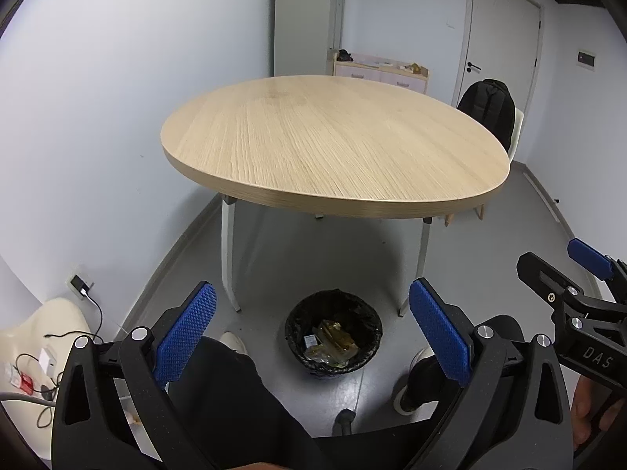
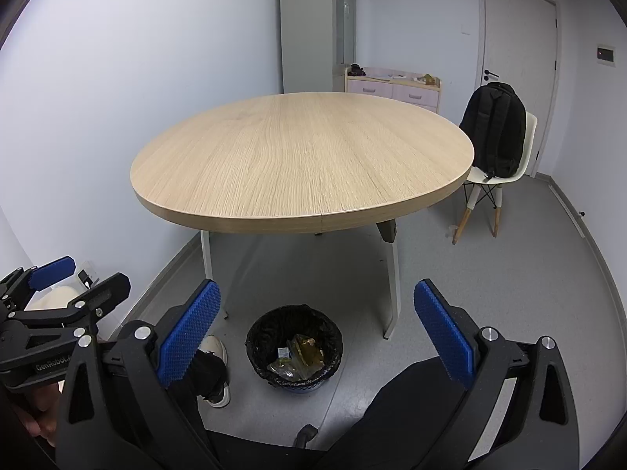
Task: Collect trash
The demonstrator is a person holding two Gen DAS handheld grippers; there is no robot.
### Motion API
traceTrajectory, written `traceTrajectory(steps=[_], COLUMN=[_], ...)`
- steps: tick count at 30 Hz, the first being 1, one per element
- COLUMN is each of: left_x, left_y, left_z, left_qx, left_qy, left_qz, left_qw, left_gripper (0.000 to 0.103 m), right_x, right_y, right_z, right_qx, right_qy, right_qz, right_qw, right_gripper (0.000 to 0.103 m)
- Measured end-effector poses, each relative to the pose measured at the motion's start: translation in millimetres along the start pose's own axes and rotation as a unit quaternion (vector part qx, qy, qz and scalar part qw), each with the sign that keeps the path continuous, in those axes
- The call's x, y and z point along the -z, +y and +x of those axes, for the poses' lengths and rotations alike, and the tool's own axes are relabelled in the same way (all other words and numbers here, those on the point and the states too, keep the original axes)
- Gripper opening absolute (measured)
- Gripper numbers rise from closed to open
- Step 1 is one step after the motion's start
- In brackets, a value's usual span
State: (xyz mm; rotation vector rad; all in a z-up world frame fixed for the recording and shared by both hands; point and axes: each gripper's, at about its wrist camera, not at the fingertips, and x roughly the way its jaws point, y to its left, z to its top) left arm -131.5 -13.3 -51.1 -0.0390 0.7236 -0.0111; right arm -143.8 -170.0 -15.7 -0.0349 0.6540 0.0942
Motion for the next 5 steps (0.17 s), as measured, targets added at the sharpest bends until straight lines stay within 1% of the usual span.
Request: traceTrajectory(steps=[5], left_x=[0.8], left_y=[0.4], left_z=[0.0], left_qx=[0.008], left_qy=[-0.003], left_qz=[-0.001], left_qw=[1.0000], left_gripper=[0.097], right_x=[-0.2], right_y=[-0.1], right_z=[-0.3], right_qx=[0.000], right_qy=[-0.001], right_qz=[0.000], right_qw=[1.000], right_gripper=[0.095])
